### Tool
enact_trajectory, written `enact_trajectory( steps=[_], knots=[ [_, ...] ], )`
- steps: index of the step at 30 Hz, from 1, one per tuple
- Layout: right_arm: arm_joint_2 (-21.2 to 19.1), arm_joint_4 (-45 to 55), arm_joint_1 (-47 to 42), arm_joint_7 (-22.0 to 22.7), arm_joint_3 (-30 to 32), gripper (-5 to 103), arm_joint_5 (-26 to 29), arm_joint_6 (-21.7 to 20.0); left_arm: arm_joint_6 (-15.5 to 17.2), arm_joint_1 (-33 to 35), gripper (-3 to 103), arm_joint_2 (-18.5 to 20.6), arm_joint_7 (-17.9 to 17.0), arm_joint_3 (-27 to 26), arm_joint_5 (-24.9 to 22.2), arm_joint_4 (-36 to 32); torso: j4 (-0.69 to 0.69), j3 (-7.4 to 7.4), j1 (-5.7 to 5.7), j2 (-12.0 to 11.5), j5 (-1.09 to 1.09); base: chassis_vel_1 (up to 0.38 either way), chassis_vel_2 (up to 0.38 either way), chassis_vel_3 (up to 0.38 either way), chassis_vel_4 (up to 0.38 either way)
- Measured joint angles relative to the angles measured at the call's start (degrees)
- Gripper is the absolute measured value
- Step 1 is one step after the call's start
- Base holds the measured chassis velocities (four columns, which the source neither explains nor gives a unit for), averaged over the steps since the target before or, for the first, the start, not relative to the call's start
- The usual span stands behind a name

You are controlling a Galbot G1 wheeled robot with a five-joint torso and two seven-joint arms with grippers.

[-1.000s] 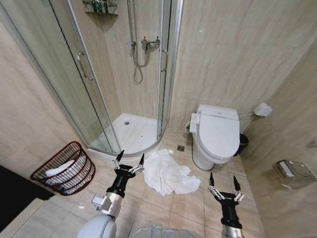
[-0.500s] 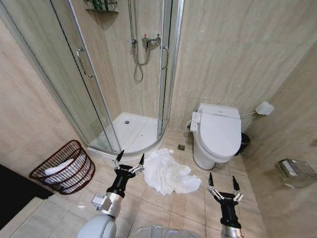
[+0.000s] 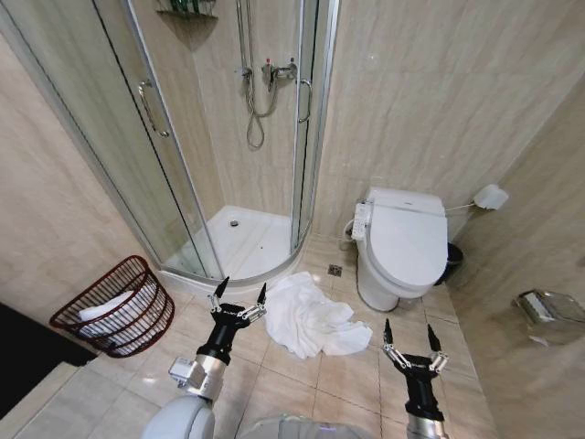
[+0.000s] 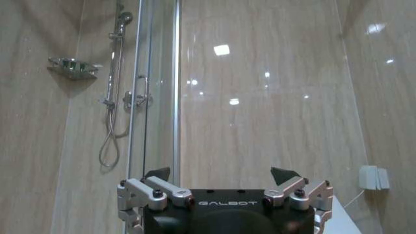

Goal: Discard the used towel into the hamper.

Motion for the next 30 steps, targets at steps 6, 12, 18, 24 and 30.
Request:
enact_trajectory(
  steps=[6, 12, 18, 24, 30],
  knots=[
    [0.00, -0.03, 0.02, -0.30, 0.01, 100, 0.38, 0.00, 0.00, 0.00, 100, 0.00, 0.00, 0.00, 0.00, 0.00, 0.00, -0.84, -0.61, -1.46, 0.00, 0.000, 0.000, 0.000, 0.000],
    [0.00, 0.02, -0.02, -0.94, 0.01, 100, 0.94, -0.02, 0.00, 0.00, 100, 0.00, 0.00, 0.00, 0.00, 0.00, 0.00, -1.84, -1.24, -3.08, 0.00, 0.000, 0.000, 0.000, 0.000],
    [0.00, 0.02, -0.18, -1.10, -0.04, 100, 1.11, 0.00, 0.00, 0.00, 100, 0.00, 0.00, 0.00, 0.00, 0.00, 0.00, -2.54, -1.79, -4.32, 0.00, 0.000, 0.000, 0.000, 0.000],
    [0.00, 0.12, -0.22, -1.36, -0.18, 100, 1.15, 0.33, 0.00, 0.00, 100, 0.00, 0.00, 0.00, 0.00, 0.00, 0.00, -3.51, -2.45, -5.95, 0.00, 0.000, 0.000, 0.000, 0.000],
    [0.00, 0.45, -0.20, -2.58, -0.11, 100, 0.96, 1.58, 0.00, 0.00, 100, 0.00, 0.00, 0.00, 0.00, 0.00, 0.00, -4.25, -2.96, -7.19, 0.00, 0.000, 0.000, 0.000, 0.000]
  ],
)
